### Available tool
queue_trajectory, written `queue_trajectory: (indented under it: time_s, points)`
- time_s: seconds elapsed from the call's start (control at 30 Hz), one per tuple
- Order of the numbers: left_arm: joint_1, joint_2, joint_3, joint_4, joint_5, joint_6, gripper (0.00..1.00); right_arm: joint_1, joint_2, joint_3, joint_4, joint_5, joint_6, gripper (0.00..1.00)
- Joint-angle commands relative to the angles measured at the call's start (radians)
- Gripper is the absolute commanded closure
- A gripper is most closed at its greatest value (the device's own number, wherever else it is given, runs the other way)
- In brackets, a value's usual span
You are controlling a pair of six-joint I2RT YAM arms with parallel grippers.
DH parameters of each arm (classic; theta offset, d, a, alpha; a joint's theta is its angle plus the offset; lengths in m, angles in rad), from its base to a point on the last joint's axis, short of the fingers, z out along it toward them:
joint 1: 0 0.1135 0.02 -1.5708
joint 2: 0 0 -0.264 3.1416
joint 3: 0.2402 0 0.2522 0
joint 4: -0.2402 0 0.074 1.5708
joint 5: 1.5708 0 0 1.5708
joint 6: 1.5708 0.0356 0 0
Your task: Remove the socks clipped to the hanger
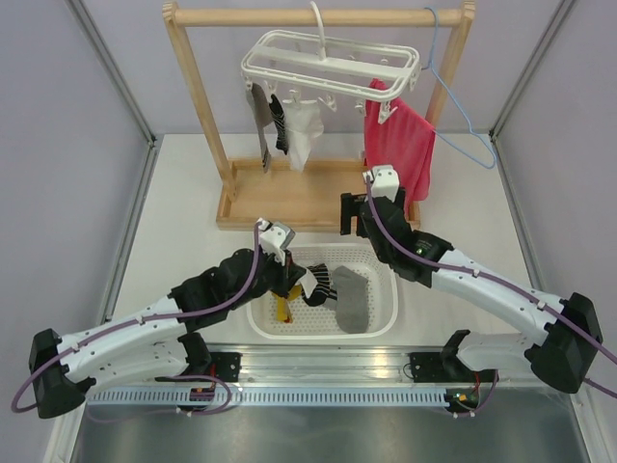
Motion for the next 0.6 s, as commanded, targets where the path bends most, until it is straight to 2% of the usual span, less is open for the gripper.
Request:
queue_trajectory:
  time_s: [0.0,0.13,0.4,0.47,0.5,0.53,0.57]
  points:
    - [0.000,-0.004,-0.009,0.019,0.101,-0.044,0.98,-0.010,-0.081,-0.074,0.033,0.025,0.103,0.05]
    - [-0.064,0.065,-0.005,0.056,0.118,-0.044,0.98,-0.038,-0.113,-0.152,0.031,0.025,0.162,0.05]
    - [-0.170,0.235,-0.028,0.249,0.174,-0.063,0.98,-0.128,-0.183,-0.254,0.037,-0.024,0.199,0.05]
    - [-0.192,0.263,-0.022,0.281,0.177,-0.065,0.73,-0.144,-0.197,-0.263,0.041,-0.050,0.206,0.04]
    - [-0.197,0.283,-0.016,0.291,0.172,-0.067,0.53,-0.154,-0.199,-0.271,0.044,-0.055,0.206,0.05]
    - [-0.203,0.297,-0.005,0.291,0.160,-0.068,0.01,-0.159,-0.199,-0.272,0.045,-0.062,0.208,0.04]
    - [-0.203,0.303,-0.002,0.291,0.152,-0.068,0.00,-0.162,-0.196,-0.277,0.045,-0.069,0.208,0.04]
